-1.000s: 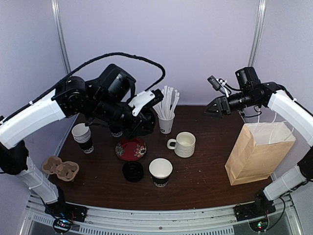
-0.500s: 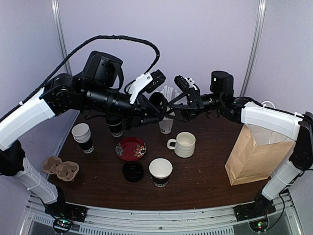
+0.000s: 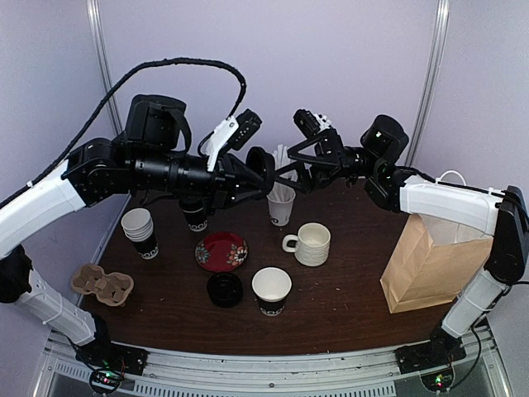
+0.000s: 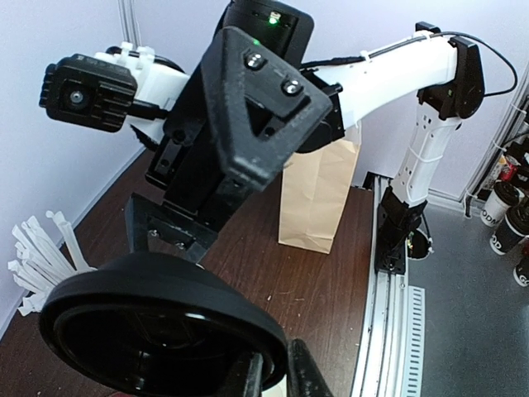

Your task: Pack the takeout coffee

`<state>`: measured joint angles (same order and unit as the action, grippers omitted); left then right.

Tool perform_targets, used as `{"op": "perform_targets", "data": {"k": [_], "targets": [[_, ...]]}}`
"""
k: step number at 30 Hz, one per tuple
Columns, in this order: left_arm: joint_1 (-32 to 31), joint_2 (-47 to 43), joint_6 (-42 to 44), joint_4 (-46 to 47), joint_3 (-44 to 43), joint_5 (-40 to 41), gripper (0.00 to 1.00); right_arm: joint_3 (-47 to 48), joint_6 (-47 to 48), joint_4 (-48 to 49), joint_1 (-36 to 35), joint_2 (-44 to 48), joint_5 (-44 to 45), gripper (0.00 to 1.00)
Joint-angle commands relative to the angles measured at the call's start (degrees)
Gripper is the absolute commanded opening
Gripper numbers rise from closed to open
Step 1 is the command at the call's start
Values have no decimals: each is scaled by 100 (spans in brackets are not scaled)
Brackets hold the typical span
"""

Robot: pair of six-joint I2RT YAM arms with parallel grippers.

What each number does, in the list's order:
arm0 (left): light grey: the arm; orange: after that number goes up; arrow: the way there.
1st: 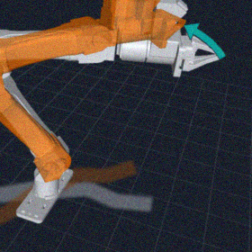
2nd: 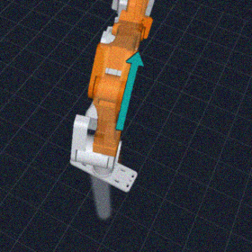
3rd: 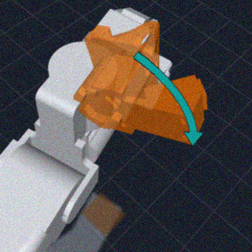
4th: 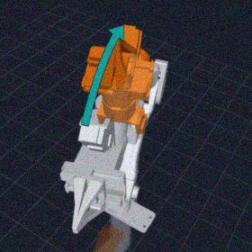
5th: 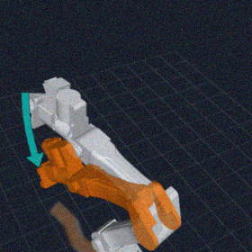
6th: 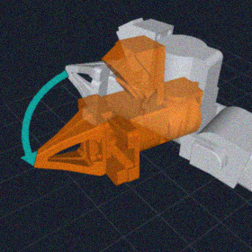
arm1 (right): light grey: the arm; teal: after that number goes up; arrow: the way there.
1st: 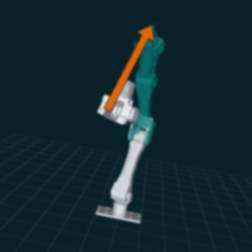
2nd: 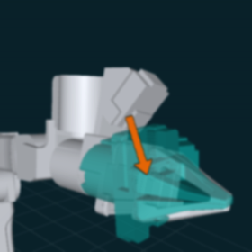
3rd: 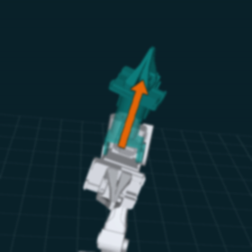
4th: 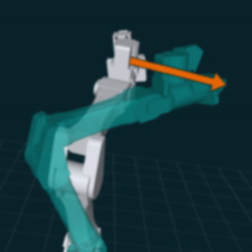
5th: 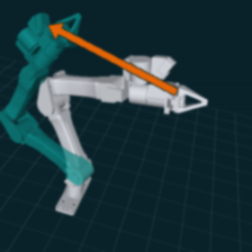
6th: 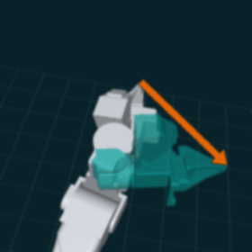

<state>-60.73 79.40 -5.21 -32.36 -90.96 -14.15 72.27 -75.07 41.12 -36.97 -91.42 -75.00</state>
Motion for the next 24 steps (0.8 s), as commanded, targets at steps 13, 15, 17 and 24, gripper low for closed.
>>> {"op": "perform_targets", "data": {"k": [13,15,17,24], "targets": [[128,-15,-280,916,53,-671,11,10,110,10,-240,41,-39,98],[123,13,-280,921,52,-668,11,20,-19,195,-240,21,-40,98],[123,23,-293,920,52,-674,11,40,-59,254,-240,16,-41,98],[123,76,-305,965,59,-708,12,25,-37,240,-256,65,-49,95]]}}
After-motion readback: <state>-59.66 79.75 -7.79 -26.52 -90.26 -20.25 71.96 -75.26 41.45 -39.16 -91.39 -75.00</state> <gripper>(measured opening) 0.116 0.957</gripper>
